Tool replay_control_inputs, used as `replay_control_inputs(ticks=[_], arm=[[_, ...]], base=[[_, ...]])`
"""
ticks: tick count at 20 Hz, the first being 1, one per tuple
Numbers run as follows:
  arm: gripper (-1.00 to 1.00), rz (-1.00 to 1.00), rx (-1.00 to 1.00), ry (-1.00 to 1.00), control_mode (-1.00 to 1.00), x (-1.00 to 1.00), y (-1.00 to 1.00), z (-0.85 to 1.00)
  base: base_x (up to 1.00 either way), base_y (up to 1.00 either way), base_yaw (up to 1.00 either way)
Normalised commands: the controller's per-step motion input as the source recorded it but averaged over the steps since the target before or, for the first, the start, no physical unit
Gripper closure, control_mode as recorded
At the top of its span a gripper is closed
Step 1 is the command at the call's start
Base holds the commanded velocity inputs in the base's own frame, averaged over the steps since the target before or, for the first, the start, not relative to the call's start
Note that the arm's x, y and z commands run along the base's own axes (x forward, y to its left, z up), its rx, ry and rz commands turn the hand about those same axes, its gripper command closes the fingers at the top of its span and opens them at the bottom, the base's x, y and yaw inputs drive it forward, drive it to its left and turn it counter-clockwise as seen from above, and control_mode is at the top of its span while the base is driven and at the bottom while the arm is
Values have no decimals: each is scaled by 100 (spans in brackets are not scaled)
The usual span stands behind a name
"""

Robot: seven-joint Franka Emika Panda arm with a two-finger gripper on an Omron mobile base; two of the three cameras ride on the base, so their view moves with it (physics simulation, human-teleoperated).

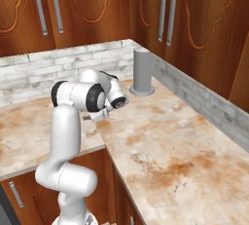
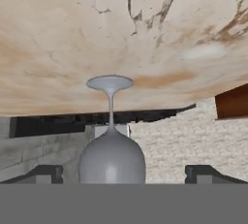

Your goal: Retrieve the wine glasses from the counter and place one next to each plate.

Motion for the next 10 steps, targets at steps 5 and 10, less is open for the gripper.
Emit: replay_control_inputs(ticks=[5, 10], arm=[[-100, 0, -1, 0, -100, 29, 1, -19], [-100, 0, -2, 1, -100, 10, 18, -17]], base=[[0, 0, 0], [0, 0, 0]])
